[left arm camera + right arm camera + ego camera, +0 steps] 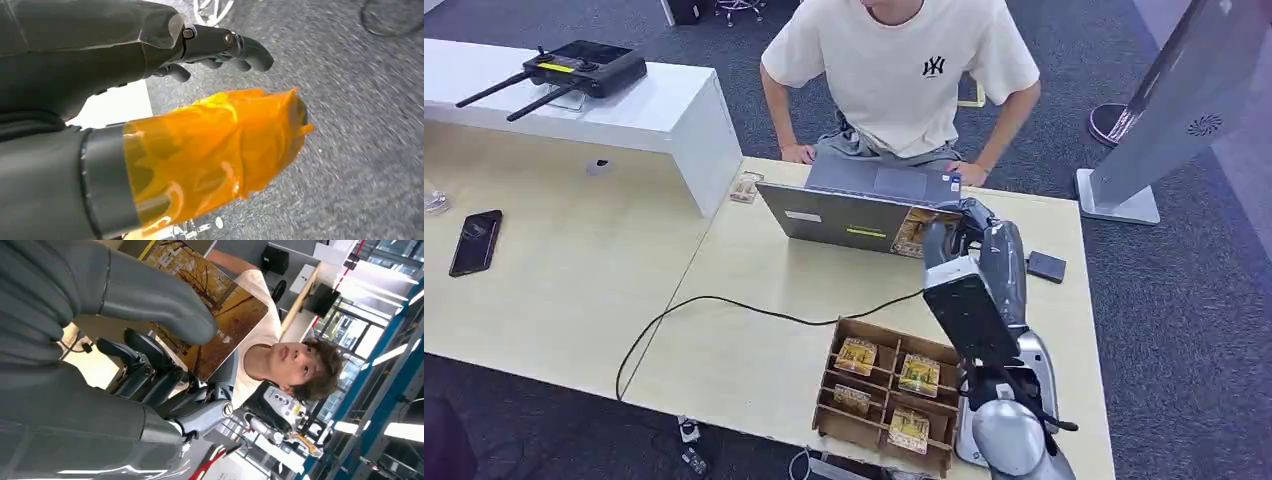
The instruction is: Pass the card to the sensor for recognition and then transmit it.
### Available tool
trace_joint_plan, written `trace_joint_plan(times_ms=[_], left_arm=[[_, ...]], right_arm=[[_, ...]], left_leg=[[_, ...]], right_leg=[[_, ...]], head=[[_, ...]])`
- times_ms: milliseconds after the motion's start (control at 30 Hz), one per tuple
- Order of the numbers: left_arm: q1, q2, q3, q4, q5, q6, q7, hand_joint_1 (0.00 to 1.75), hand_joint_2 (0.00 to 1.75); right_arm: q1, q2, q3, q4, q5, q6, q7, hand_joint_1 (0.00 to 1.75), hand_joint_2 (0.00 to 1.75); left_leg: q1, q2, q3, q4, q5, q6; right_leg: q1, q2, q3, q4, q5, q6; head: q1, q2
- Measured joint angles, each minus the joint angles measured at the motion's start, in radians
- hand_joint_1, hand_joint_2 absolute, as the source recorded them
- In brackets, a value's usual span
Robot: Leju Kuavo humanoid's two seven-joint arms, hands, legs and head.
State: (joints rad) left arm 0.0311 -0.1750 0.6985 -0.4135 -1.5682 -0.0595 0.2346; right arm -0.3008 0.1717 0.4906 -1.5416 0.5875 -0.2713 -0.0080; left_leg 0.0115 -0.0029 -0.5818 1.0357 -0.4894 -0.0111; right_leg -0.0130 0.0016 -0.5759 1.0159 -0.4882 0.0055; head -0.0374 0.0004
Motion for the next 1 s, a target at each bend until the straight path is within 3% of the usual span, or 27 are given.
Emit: trace_joint_plan(times_ms=[233,600,800,1000], left_arm=[[-0.022,-0.009,-0.102,0.015,0.000,-0.006,0.056,0.00,0.00],[-0.096,-0.009,-0.281,0.051,0.000,-0.036,0.083,0.00,0.00],[-0.106,-0.009,-0.320,0.058,0.000,-0.038,0.087,0.00,0.00],[-0.118,-0.010,-0.357,0.062,0.002,-0.068,0.088,0.00,0.00]], right_arm=[[-0.058,-0.006,0.013,0.008,0.102,0.053,0.077,1.75,1.75],[-0.209,-0.007,0.009,0.160,0.269,0.084,0.208,1.75,1.75],[-0.236,-0.011,0.003,0.209,0.281,0.084,0.218,1.75,1.75],[-0.254,-0.033,-0.023,0.250,0.367,0.079,0.273,1.75,1.75]], left_leg=[[0.000,0.000,0.000,0.000,0.001,0.000],[0.000,0.000,0.000,0.000,0.002,-0.001],[0.000,0.000,0.000,0.000,0.002,-0.001],[0.000,0.000,0.000,0.001,0.002,-0.001]], right_leg=[[0.000,0.000,0.000,0.000,0.000,0.000],[0.000,0.000,0.000,0.001,0.002,-0.001],[0.000,0.000,-0.001,0.001,0.002,-0.001],[0.000,0.000,-0.001,0.001,0.002,0.000]], head=[[0.000,0.000],[0.000,0.000],[0.000,0.000],[0.000,0.000]])
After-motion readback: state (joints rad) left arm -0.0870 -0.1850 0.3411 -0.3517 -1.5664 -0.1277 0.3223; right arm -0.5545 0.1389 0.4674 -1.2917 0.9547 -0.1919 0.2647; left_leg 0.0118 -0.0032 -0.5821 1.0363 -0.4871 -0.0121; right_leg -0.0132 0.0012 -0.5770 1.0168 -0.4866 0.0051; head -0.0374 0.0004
